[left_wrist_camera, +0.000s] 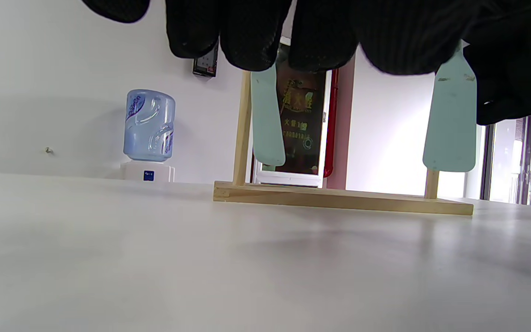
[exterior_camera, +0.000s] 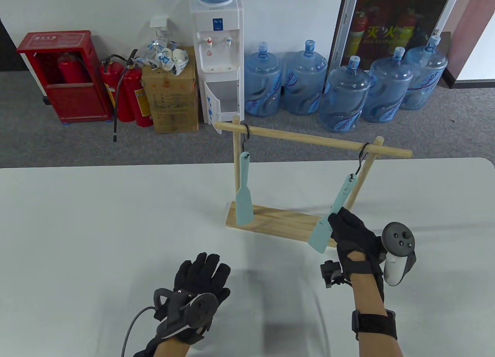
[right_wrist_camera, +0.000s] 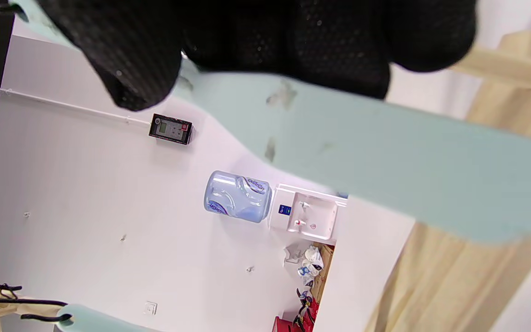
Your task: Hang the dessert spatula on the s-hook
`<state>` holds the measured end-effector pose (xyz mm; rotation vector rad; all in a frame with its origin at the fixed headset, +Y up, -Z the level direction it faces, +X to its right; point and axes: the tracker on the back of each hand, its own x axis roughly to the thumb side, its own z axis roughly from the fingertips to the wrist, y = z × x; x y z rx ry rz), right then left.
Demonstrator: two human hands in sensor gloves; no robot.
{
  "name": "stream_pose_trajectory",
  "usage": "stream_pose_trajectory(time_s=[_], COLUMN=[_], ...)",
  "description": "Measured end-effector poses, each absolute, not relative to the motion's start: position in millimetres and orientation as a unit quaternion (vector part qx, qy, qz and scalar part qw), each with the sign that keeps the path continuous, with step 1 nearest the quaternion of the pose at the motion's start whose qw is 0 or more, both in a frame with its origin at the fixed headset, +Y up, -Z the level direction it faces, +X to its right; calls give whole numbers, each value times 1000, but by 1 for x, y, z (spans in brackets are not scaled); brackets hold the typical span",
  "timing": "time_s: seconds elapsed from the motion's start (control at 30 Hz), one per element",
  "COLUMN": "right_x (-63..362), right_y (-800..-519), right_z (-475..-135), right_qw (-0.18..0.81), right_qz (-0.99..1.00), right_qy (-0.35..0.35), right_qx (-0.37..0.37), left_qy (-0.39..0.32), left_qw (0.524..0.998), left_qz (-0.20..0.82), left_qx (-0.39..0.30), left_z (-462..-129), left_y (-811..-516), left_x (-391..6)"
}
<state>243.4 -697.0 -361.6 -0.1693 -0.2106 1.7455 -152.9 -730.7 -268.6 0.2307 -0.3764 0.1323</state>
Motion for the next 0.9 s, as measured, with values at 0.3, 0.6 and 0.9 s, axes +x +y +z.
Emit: stream_pose_trajectory(time_s=[0.3,0.6,0.9], right_x=[256,255,222], right_y=[-700,-686,-665], right_z=[-351,-320,-294], right_qw=[609,499,360], right_qz=[775,836,904], right_qy=[-147,-201,-228], right_qx=[-86,-111,-41], left_qy=[-171,-144,-139], left_qw=[978,983,982], left_qz=[73,88,106], left_qx=[99,75,67], left_z=[-273,-278,-279], left_y=[-736,-738,-740], left_x=[-162,-174,-176])
